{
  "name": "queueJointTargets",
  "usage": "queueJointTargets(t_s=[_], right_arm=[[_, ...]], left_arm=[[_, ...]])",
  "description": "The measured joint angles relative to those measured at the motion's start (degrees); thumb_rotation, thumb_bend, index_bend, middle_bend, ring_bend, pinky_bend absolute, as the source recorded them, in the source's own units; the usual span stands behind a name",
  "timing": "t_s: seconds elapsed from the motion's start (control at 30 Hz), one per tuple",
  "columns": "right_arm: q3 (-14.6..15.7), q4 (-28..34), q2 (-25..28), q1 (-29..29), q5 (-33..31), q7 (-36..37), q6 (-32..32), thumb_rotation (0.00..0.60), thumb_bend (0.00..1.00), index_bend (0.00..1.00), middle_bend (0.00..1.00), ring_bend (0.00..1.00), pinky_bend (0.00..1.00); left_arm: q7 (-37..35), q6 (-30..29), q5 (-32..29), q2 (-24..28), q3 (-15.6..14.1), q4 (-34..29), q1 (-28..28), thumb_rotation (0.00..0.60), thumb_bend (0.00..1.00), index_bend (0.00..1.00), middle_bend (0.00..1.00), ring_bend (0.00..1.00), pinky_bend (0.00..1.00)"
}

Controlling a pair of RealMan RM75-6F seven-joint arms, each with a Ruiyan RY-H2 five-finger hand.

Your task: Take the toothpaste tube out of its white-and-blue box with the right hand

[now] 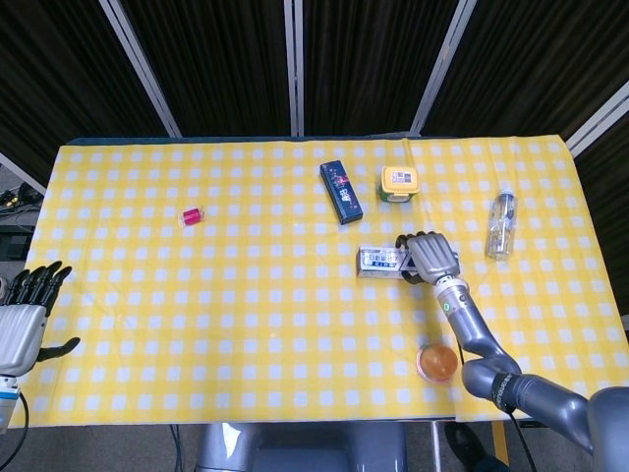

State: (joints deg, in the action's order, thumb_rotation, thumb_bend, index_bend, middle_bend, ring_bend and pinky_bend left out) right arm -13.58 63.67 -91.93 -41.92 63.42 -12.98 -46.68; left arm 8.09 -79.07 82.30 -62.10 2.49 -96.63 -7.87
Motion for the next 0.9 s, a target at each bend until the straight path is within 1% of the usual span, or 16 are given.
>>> queueJointTargets(t_s=[0.2, 0.47, 0.53, 0.6, 0.7, 0.77, 0.9], right_arm=[[0.49, 1.08, 0.37, 0.65, 3.84, 3.09, -2.93, 0.600, 0.26, 0.40, 0.45, 0.37, 0.42], [1.38, 8.56, 4.79, 1.85, 9.85, 4.03, -8.57, 0.600, 0.26, 0.41, 0.46, 0.37, 0.42], [1.56, 11.90, 6.86, 2.13, 12.11, 3.20, -10.78, 0.600, 0.26, 0.41, 0.46, 0.37, 0.42], [1.69, 15.19, 8.86, 2.33, 14.26, 1.47, -12.78, 0.600, 0.26, 0.41, 0.45, 0.37, 0.42], [1.91, 19.39, 11.71, 2.46, 17.57, -3.61, -15.50, 0.600, 0.26, 0.41, 0.45, 0.38, 0.44], [2.06, 21.63, 13.44, 2.41, 19.89, -8.50, -17.03, 0.600, 0.26, 0.41, 0.45, 0.39, 0.47], [2.22, 26.11, 16.58, 2.10, 23.53, -18.81, -18.83, 0.600, 0.26, 0.41, 0.45, 0.39, 0.47]], left_arm=[[-0.13, 0.12, 0.21, 0.07, -0.13, -0.22, -0.14, 0.600, 0.00, 0.00, 0.00, 0.00, 0.00], [-1.26, -1.07, 1.85, 0.86, -0.55, -1.15, 0.21, 0.600, 0.00, 0.00, 0.00, 0.00, 0.00], [-1.79, -1.72, 2.59, 1.20, -0.71, -1.49, 0.42, 0.600, 0.00, 0.00, 0.00, 0.00, 0.00], [-2.35, -2.32, 3.21, 1.56, -0.84, -1.76, 0.62, 0.600, 0.00, 0.00, 0.00, 0.00, 0.00], [-3.37, -3.16, 3.96, 2.15, -1.03, -2.12, 0.98, 0.600, 0.00, 0.00, 0.00, 0.00, 0.00], [-4.07, -3.58, 4.40, 2.54, -1.16, -2.31, 1.19, 0.600, 0.00, 0.00, 0.00, 0.00, 0.00], [-5.13, -4.08, 5.10, 3.14, -1.45, -2.54, 1.49, 0.600, 0.00, 0.00, 0.00, 0.00, 0.00]])
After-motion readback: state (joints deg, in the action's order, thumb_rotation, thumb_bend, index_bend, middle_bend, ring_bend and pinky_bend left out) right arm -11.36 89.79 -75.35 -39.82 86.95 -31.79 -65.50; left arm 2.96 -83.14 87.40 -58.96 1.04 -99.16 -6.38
